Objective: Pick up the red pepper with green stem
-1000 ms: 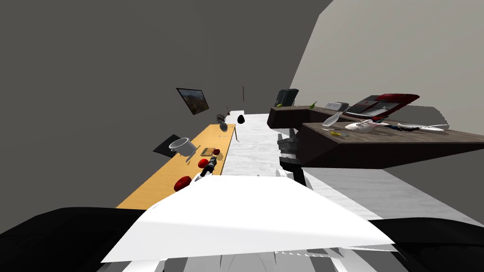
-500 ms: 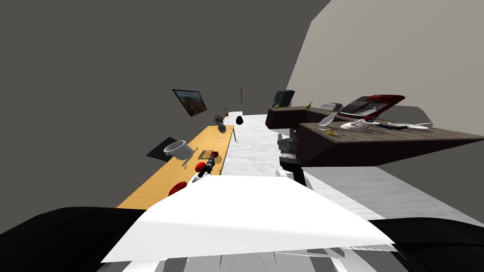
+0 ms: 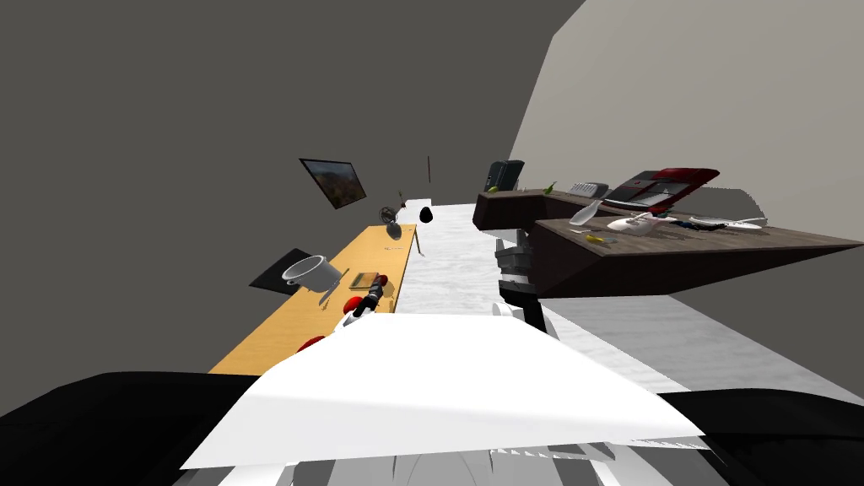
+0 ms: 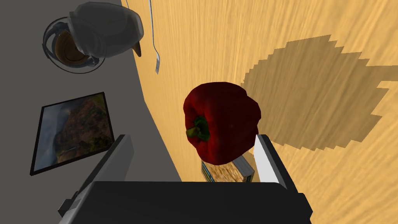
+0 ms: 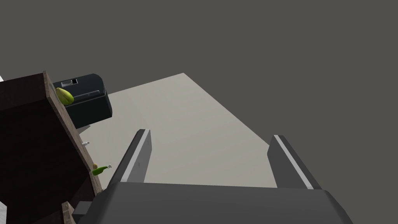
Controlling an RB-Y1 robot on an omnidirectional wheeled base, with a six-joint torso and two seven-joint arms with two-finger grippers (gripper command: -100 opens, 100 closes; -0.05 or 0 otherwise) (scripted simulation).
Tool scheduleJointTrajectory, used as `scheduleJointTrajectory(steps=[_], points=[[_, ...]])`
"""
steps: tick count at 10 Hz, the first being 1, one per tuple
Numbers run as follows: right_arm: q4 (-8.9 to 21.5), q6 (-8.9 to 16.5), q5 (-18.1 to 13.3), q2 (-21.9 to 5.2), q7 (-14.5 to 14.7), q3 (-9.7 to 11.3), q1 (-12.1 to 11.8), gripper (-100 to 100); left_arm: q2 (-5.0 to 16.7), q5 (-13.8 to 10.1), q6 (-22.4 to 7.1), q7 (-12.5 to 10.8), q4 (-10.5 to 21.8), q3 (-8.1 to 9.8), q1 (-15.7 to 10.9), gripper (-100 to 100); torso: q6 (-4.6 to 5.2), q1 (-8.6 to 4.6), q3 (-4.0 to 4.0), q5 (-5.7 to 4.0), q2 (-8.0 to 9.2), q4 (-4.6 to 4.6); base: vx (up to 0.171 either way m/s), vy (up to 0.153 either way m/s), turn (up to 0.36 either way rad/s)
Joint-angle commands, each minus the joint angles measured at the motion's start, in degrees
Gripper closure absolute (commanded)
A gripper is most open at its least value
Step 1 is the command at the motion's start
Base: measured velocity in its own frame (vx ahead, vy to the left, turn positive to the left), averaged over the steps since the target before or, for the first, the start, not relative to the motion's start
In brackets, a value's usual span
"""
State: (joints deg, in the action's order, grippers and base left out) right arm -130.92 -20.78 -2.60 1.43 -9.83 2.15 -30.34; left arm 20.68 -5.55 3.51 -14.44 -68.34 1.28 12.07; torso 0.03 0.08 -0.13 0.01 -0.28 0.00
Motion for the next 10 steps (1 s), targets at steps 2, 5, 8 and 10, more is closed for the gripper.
scheduleJointTrajectory(steps=[2, 5, 8, 10], points=[[0.0, 0.0, 0.0, 0.0, 0.0, 0.0, 0.0, 0, -0.06, 0.03, 0.15, 0.09, 0.1, 0.02, -0.05, 100, -0.01, -0.07, 0.05, -0.01, 0.1, 0.01, 0.019, 0.014, -0.003], [0.0, 0.0, 0.0, 0.01, 0.0, 0.01, 0.01, 0, -0.05, 0.02, 0.13, 0.08, 0.09, 0.02, -0.05, 100, 0.0, -0.17, 0.13, -0.03, 0.24, 0.05, 0.0, 0.0, 0.0], [0.0, 0.0, 0.0, 0.01, 0.0, 0.01, 0.01, 0, 0.84, -0.07, -1.06, -0.6, -0.18, 0.1, 0.16, -100, 0.0, -0.17, 0.14, -0.04, 0.25, 0.05, -0.009, -0.025, 0.0], [0.0, 0.0, 0.0, 0.02, 0.0, 0.02, 0.02, 0, 2.81, -0.31, -3.92, -2.14, -0.71, 0.32, 0.68, -100, 0.0, -0.65, 0.24, -0.13, 0.44, 0.09, -0.057, -0.159, 0.005]])
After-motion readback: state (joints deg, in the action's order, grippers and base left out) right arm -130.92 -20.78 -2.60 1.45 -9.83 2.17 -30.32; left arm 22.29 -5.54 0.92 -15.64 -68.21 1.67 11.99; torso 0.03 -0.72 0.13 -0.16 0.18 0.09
